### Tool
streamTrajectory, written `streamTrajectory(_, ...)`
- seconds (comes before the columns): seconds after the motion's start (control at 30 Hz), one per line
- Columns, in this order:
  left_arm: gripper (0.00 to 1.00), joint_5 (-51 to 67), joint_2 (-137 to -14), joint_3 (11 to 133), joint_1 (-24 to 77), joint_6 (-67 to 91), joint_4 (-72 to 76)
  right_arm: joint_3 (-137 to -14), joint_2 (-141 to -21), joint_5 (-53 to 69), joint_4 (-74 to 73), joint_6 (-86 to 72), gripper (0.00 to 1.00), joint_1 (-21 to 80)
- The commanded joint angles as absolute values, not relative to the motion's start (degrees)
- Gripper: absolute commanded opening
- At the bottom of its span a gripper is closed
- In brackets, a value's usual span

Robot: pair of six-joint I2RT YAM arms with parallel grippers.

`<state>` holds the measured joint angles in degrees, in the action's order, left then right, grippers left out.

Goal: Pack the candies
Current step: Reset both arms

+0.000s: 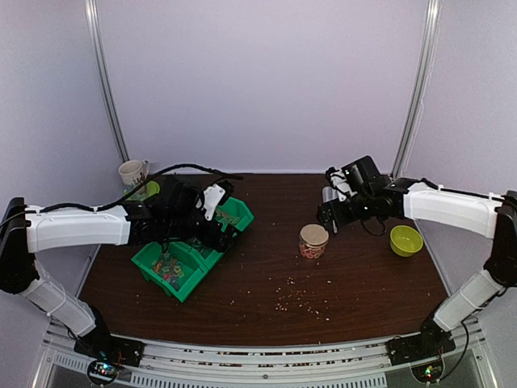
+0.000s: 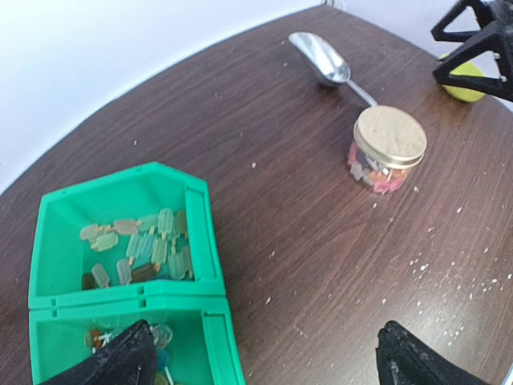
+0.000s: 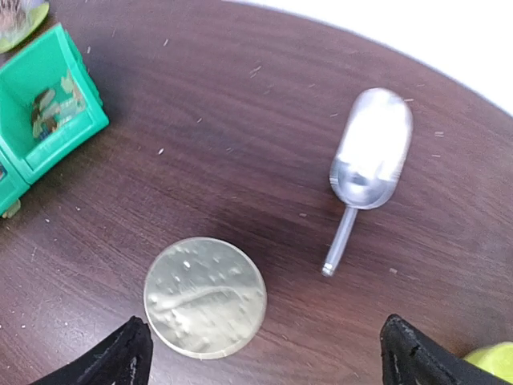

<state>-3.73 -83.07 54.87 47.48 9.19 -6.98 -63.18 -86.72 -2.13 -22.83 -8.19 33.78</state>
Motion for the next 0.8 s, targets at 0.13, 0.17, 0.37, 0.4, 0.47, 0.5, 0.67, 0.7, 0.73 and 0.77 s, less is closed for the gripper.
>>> streamTrajectory(0.13,0.98,-2.2,-89.42,59.02,47.81,8.22,2.54,-47.33,-69.83,-16.18,-16.68,-16.76,1.0,37.19)
streamTrajectory(0.17,0.98,-2.56,-90.55,59.89,47.81,8.54,1.77,-46.05,-68.52,-17.39,-16.29,-17.45,1.0,38.01)
streamTrajectory(0.37,0.98,-5.32,-92.49,57.36,48.89,9.99,6.57,-38.95,-61.53,-24.98,-14.89,-21.79,1.0,42.62)
streamTrajectory(0.4,0.98,-5.4,-92.39,56.7,49.07,9.94,7.78,-37.78,-60.15,-25.04,-14.07,-21.94,1.0,43.16)
streamTrajectory(0.47,0.98,-5.77,-92.17,55.62,49.41,9.95,9.33,-35.0,-57.46,-25.0,-12.27,-22.46,1.0,44.02)
streamTrajectory(0.5,0.98,-5.82,-92.09,55.01,49.66,10.04,10.04,-33.88,-56.18,-25.03,-11.52,-22.74,1.0,44.32)
streamTrajectory(0.67,0.98,-5.86,-91.65,51.0,50.74,10.72,15.11,-31.34,-53.02,-24.96,-11.45,-23.4,1.0,45.25)
streamTrajectory(0.7,0.98,-5.81,-91.71,51.3,50.82,10.72,14.52,-31.27,-53.02,-25.04,-11.8,-23.45,0.99,45.34)
streamTrajectory(0.73,0.98,-5.91,-91.55,51.81,50.95,10.66,13.61,-31.31,-53.2,-25.26,-12.34,-23.59,0.99,45.49)
streamTrajectory(0.77,0.98,-6.31,-91.19,51.88,51.06,10.58,13.32,-31.13,-53.3,-25.32,-12.55,-23.68,0.99,45.59)
